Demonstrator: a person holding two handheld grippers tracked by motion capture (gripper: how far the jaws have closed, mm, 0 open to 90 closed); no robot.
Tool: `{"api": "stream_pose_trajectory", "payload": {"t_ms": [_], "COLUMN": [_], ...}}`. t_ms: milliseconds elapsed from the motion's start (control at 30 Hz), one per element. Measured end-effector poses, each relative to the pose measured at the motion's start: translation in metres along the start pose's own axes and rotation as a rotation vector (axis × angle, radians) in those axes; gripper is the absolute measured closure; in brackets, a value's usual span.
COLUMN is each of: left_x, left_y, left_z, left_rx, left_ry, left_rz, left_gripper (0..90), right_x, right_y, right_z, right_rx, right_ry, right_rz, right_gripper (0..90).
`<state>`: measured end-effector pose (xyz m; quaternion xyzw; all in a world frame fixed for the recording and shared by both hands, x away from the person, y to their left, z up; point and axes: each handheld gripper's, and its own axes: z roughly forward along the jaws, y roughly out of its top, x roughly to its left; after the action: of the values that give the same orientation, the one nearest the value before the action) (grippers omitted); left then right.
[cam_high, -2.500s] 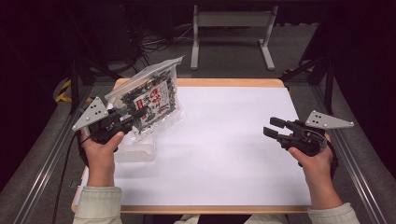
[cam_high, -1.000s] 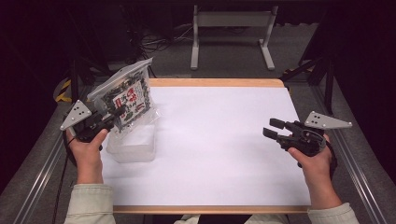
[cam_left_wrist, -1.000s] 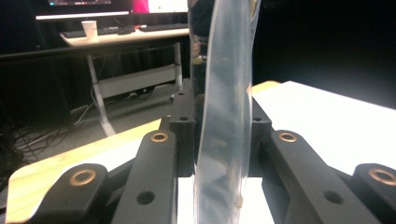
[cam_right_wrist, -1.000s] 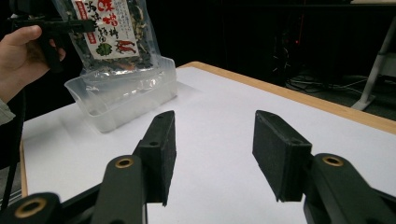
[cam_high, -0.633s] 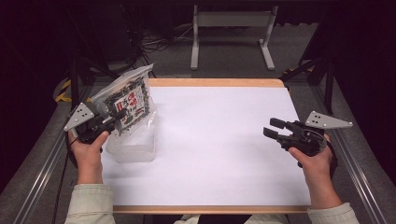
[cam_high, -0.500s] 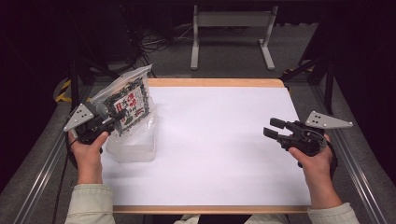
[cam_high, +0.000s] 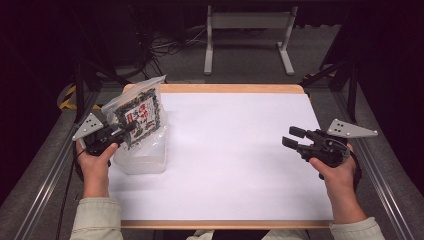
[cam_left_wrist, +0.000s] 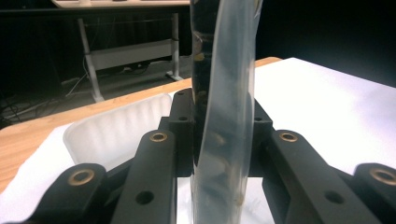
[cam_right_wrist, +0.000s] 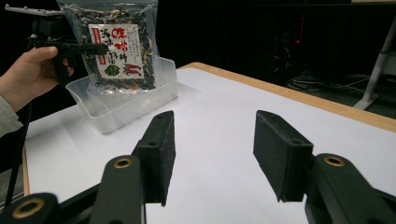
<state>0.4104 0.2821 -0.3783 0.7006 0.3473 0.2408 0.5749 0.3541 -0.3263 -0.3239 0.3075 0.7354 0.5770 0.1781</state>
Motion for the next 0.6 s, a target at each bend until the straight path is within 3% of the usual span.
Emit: {"api": "stream_pose_trajectory", "payload": {"t_ms": [67,167,300,600], "left_x": [0.002,0.006,0.011,0.011], "left_y": [-0.002,-0.008,-0.015,-0.016], "left_z": [-0.001,-0.001,-0.002,-0.002], "left_rx": [0.000,0.040,0.035,0.070], "left_ry": [0.004,0.021,0.017,0.026], "left_rz": [-0.016,-0.044,-0.083,-0.086], "left_gripper": [72.5,72.4,72.4,72.5], "right_x": [0.000,0.000,0.000,0.000], "right_y": [0.000,0.000,0.000,0.001], "right_z": [0.000,0.000,0.000,0.001], "right_rx": [-0.002,-0.003,-0.003,-0.003], "right_ry": [-0.002,0.001,0.002,0.005], "right_rz": [-0.001,0.001,0.002,0.002], "right_gripper": [49.4,49.2,49.1,48.9]}}
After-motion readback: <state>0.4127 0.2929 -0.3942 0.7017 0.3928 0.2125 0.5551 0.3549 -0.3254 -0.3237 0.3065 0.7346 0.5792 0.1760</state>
